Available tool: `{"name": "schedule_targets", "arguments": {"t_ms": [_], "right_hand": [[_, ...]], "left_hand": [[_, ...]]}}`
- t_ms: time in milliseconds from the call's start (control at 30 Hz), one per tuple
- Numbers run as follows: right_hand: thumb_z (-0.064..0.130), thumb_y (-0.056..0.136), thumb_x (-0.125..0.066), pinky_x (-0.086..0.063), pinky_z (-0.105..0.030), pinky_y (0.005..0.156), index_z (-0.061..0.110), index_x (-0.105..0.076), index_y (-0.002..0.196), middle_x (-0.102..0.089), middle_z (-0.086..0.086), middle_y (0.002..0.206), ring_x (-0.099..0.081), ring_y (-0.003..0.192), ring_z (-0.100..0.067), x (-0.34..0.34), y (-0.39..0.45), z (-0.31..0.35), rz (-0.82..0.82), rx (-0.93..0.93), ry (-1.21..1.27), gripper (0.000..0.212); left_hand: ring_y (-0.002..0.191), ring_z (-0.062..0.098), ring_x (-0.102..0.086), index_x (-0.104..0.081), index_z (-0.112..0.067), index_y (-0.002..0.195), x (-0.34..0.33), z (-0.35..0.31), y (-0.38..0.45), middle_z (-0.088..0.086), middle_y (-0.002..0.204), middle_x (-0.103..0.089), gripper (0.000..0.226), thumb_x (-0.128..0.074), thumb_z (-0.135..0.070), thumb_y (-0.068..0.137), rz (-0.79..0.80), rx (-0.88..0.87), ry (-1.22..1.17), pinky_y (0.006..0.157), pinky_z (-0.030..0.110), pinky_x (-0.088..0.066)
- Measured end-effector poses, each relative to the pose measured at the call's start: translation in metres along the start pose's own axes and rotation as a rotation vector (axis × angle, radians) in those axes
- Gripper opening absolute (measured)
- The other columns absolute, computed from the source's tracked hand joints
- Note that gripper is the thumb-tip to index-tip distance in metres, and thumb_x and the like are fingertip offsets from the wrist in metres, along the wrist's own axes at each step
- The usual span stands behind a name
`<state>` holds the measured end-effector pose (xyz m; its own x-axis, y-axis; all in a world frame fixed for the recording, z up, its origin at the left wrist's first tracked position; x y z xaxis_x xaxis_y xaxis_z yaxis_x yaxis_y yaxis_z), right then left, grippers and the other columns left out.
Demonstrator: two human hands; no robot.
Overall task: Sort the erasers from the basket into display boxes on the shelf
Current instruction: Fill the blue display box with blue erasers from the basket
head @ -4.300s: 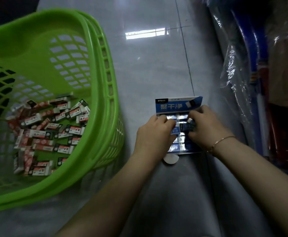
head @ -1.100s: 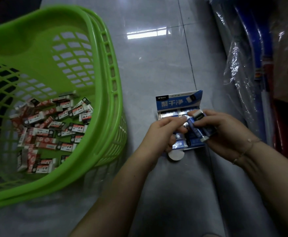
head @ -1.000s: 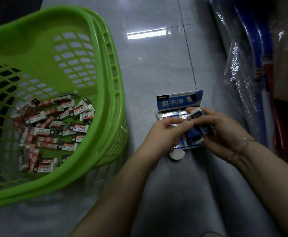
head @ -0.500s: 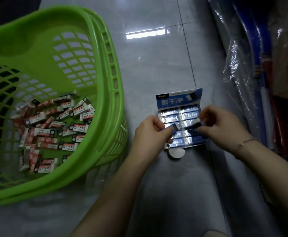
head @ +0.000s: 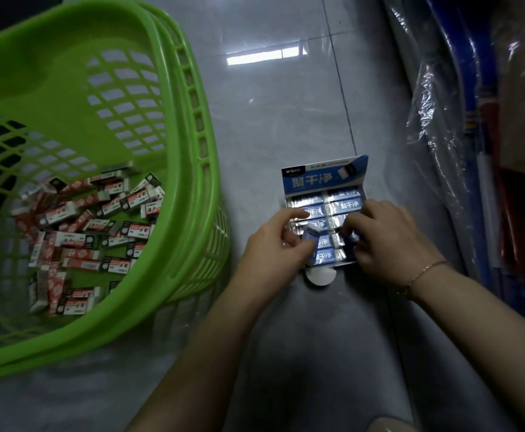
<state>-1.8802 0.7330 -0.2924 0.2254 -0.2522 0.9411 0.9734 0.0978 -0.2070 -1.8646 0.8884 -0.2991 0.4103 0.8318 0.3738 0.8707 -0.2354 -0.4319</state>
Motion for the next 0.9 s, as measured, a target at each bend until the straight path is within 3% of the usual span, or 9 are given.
{"name": "schedule_targets", "arguments": {"t_ms": [133,200,300,367,400,533,667,767,900], "right_hand": [[0.019,0.073,-0.065,-0.023,-0.032,0.074,0.013,-0.063,0.092,-0.051,-0.010,0.097,-0.047,0.095,-0.031,0.000,-0.001,-0.004,-0.028,-0.050,-0.041,0.020],[0.014,0.074,-0.063,-0.028,-0.033,0.074,0.012,-0.063,0.089,-0.048,-0.008,0.089,-0.049,0.092,-0.031,0.002,-0.001,-0.007,-0.056,-0.116,0.028,0.015],[0.008,0.074,-0.064,-0.046,-0.035,0.072,0.018,-0.061,0.083,-0.056,-0.005,0.081,-0.058,0.080,-0.024,0.000,-0.002,-0.004,-0.009,-0.241,0.609,0.014],[0.008,0.076,-0.067,-0.053,-0.038,0.071,0.020,-0.060,0.087,-0.062,-0.010,0.081,-0.061,0.075,-0.023,-0.005,-0.002,0.009,0.106,-0.298,1.024,0.018],[0.009,0.076,-0.070,-0.055,-0.036,0.070,0.021,-0.060,0.088,-0.063,-0.012,0.082,-0.062,0.074,-0.022,-0.006,-0.002,0.012,0.134,-0.309,1.087,0.020],[0.009,0.074,-0.075,-0.054,-0.030,0.069,0.019,-0.062,0.083,-0.063,-0.005,0.079,-0.064,0.073,-0.022,0.000,0.001,0.009,0.075,-0.290,0.832,0.019],[0.011,0.077,-0.071,-0.044,-0.020,0.068,0.018,-0.067,0.092,-0.062,0.003,0.078,-0.062,0.077,-0.016,-0.009,0.002,0.007,0.099,-0.254,0.540,0.017],[0.012,0.082,-0.066,-0.041,-0.019,0.071,0.013,-0.069,0.097,-0.064,-0.001,0.085,-0.056,0.077,-0.013,-0.014,0.006,0.007,0.072,-0.225,0.438,0.016],[0.015,0.082,-0.064,-0.040,-0.023,0.071,0.015,-0.065,0.093,-0.060,-0.003,0.092,-0.051,0.079,-0.015,-0.015,0.009,0.012,0.009,-0.176,0.354,0.011]], "left_hand": [[0.059,0.002,-0.061,-0.063,-0.028,0.110,-0.003,-0.002,0.001,-0.005,0.064,-0.057,0.033,-0.066,-0.009,0.083,0.037,-0.005,-0.115,0.060,0.013,-0.048],[0.057,0.005,-0.065,-0.058,-0.017,0.108,-0.003,-0.001,0.001,-0.003,0.060,-0.062,0.028,-0.068,-0.007,0.083,0.035,0.029,-0.217,0.048,0.008,-0.041],[0.056,0.012,-0.069,-0.044,-0.011,0.100,-0.004,0.004,0.001,0.010,0.071,-0.070,0.030,-0.069,-0.008,0.084,-0.011,0.122,-0.443,0.036,0.008,-0.034],[0.055,0.013,-0.069,-0.039,-0.014,0.091,-0.006,0.006,0.000,0.013,0.073,-0.071,0.032,-0.070,-0.013,0.084,-0.048,0.156,-0.474,0.035,0.010,-0.034],[0.055,0.013,-0.068,-0.040,-0.015,0.088,-0.007,0.007,0.000,0.012,0.071,-0.071,0.032,-0.071,-0.017,0.084,-0.058,0.157,-0.438,0.037,0.012,-0.037],[0.059,0.016,-0.063,-0.049,-0.020,0.080,-0.002,0.007,0.000,-0.004,0.068,-0.062,0.028,-0.075,-0.032,0.079,-0.108,0.025,-0.043,0.057,0.030,-0.048],[0.076,0.014,-0.053,-0.060,-0.029,0.094,0.004,-0.010,-0.003,-0.009,0.098,-0.042,0.024,-0.070,-0.044,0.078,-0.167,-0.264,0.635,0.065,0.027,-0.042],[0.075,0.014,-0.049,-0.060,-0.031,0.105,-0.005,-0.010,0.000,-0.009,0.099,-0.037,0.030,-0.067,-0.046,0.080,-0.088,-0.307,0.756,0.061,0.026,-0.037],[0.085,0.023,-0.057,-0.060,-0.028,0.110,-0.012,-0.009,0.008,-0.002,0.108,-0.047,0.029,-0.064,-0.038,0.083,-0.053,-0.306,0.795,0.064,0.028,-0.034]]}}
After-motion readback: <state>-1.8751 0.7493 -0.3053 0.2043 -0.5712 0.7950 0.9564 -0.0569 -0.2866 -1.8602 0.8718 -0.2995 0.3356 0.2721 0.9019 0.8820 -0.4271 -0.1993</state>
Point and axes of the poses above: each hand's wrist, its own y-axis towards the middle knuckle, its own x-axis out of the back of the hand, z = x × y, the point moved 7 cm from there along y, towards the middle knuckle
